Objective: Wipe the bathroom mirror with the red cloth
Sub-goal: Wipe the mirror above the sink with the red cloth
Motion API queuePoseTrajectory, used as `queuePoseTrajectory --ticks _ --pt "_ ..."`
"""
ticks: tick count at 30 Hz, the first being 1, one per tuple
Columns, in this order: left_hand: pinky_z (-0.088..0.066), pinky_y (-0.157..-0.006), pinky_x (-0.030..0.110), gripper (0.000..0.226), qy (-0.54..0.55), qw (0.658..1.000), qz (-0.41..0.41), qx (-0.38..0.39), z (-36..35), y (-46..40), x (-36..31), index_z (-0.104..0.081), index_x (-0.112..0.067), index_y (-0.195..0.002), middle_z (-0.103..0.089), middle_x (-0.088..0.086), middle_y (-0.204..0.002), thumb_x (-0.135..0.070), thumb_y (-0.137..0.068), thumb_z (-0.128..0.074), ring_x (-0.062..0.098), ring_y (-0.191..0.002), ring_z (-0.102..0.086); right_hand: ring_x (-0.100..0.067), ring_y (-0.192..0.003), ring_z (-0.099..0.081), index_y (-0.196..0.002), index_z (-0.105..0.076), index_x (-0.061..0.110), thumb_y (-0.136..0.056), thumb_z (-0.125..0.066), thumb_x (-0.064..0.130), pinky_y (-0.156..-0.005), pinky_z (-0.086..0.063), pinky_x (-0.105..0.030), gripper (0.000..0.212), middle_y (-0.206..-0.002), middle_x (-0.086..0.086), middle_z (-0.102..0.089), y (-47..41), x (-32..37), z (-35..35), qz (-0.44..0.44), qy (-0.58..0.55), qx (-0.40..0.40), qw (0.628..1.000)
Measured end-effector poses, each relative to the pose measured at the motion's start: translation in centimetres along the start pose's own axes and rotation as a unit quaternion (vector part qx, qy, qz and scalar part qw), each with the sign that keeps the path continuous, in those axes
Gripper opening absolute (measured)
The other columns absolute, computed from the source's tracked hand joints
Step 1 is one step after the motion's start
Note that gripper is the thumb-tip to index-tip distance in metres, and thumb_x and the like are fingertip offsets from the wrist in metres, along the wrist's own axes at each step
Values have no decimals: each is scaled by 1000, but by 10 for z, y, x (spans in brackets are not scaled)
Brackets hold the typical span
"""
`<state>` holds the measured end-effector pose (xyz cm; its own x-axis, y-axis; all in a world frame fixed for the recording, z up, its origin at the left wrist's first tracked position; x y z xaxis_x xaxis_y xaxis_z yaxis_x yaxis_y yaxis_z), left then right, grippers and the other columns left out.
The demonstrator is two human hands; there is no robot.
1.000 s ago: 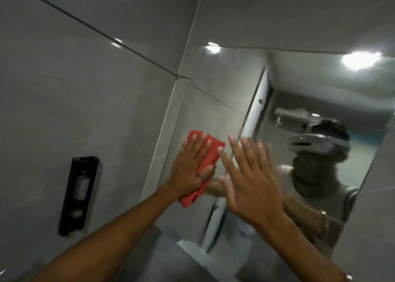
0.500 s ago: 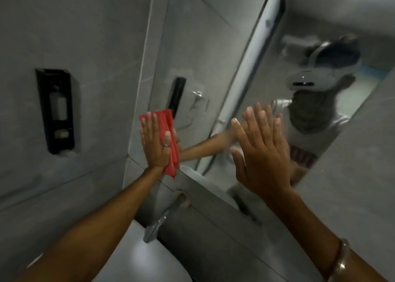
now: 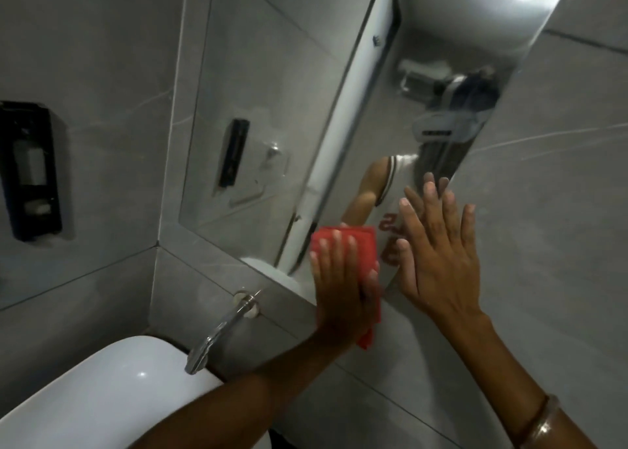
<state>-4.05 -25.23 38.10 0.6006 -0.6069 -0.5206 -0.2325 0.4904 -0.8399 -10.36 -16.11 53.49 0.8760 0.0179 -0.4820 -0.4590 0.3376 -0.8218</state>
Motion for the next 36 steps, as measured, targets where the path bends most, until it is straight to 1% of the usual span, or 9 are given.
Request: queuePoseTrajectory --ticks 9,11,13,15,17,21,26,30,36 --pt "2 -132 48 69 -96 836 -523 133 12 -61 -23 -10 -27 -167 -2 1 -176 -52 -109 -37 25 -164 1 -25 -163 2 -159 -32 10 -104 -37 33 -132 -3 -49 60 -170 -14 -17 -11 -35 10 20 41 -7 999" --pt "0 -132 49 72 -96 887 -444 80 37 -132 -9 -4 -27 -167 1 0 -176 -48 -107 -38 28 -164 -3 -26 -163 0 -160 -31 12 -106 -35 34 -133 -3 -49 59 -171 -14 -17 -22 -43 11 8 49 -16 999" --pt "-8 -132 53 71 -53 983 -174 -16 67 -198 14 -6 -21 -167 -7 6 -175 -45 -107 -35 34 -162 -12 -27 -163 -2 -161 -31 12 -108 -30 37 -133 -3 -49 58 -172 -13 -15 -33 -49 15 -18 44 -33 998" --pt "-13 -131 58 69 -15 994 41 -97 80 -211 17 -14 -11 -166 -16 15 -174 -46 -109 -29 38 -162 -13 -28 -163 -5 -160 -33 12 -108 -29 36 -133 -3 -50 58 -172 -13 -15 -45 -51 19 -39 34 -46 998" --pt "-8 -132 56 72 -49 994 -80 -48 67 -205 -29 -9 -12 -167 -9 14 -175 -51 -109 -27 37 -163 -6 -28 -163 -4 -159 -36 11 -106 -31 35 -133 -3 -48 58 -172 -13 -16 -56 -51 16 -41 34 -45 998" --pt "-9 -132 51 72 -110 859 -496 69 57 -226 -70 -12 -21 -167 -9 5 -176 -54 -107 -34 29 -164 -6 -25 -163 -4 -157 -42 11 -109 -24 39 -133 -2 -46 58 -169 -17 -26 -82 -64 24 -40 43 -72 996" --pt "6 -133 47 73 -67 980 -181 -46 108 -374 -74 2 -17 -167 5 7 -177 -54 -109 -19 28 -164 6 -22 -163 0 -160 -36 14 -104 -32 38 -133 5 -41 61 -171 -15 -22 -123 -113 50 -110 56 -86 989" --pt "0 -132 52 70 2 994 57 -90 118 -415 -112 -1 -13 -167 0 12 -176 -49 -110 -20 32 -163 3 -28 -162 -8 -161 -33 14 -102 -34 37 -133 5 -40 63 -172 -14 -19 -136 -130 58 -137 73 -93 983" --pt "5 -132 52 73 -24 989 -136 -57 91 -402 -211 3 -11 -166 8 14 -175 -51 -109 -20 34 -163 8 -21 -162 6 -162 -28 13 -102 -33 36 -134 4 -40 65 -173 -14 -14 -130 -130 57 -143 66 -115 981"
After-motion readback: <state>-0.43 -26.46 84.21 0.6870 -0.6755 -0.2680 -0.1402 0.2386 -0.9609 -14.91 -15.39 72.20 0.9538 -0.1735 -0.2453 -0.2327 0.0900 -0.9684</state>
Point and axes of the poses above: each hand's wrist, its own y-axis away from the middle knuckle, its own z-axis out of the back of the hand, x = y × z, the point moved 9 cm from there along -y, towards the middle knuckle
